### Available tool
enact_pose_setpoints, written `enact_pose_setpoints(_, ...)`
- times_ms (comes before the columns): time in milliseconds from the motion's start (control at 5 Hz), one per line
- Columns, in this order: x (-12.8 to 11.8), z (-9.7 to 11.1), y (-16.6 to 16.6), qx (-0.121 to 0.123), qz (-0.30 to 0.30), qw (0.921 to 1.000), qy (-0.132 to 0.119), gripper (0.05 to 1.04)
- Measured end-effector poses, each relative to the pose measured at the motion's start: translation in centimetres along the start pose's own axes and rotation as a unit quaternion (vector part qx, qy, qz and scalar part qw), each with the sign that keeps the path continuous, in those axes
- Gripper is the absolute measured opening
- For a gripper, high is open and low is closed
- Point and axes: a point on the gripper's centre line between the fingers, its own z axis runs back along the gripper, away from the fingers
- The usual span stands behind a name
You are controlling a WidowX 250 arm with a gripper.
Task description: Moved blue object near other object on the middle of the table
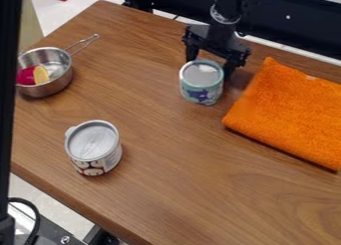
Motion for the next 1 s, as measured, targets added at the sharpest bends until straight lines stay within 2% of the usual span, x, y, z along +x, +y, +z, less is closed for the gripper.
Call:
enact_pose_setpoints(200, -1.4, -0.1, 0.1, 0.011, -0.006, 0.9998, 0.014, 0.995)
enact_pose_setpoints(400, -2.5, 0.4, 0.5, 0.011, -0.003, 0.9997, 0.021, 0.995)
enact_pose_setpoints(600, -3.9, 0.4, 0.7, 0.018, 0.008, 0.9987, 0.047, 0.995)
enact_pose_setpoints(800, -5.6, 0.8, 1.0, 0.029, 0.010, 0.9981, 0.053, 0.995)
enact_pose_setpoints(1000, -7.0, 1.5, 1.3, 0.024, -0.005, 0.9987, 0.045, 0.995)
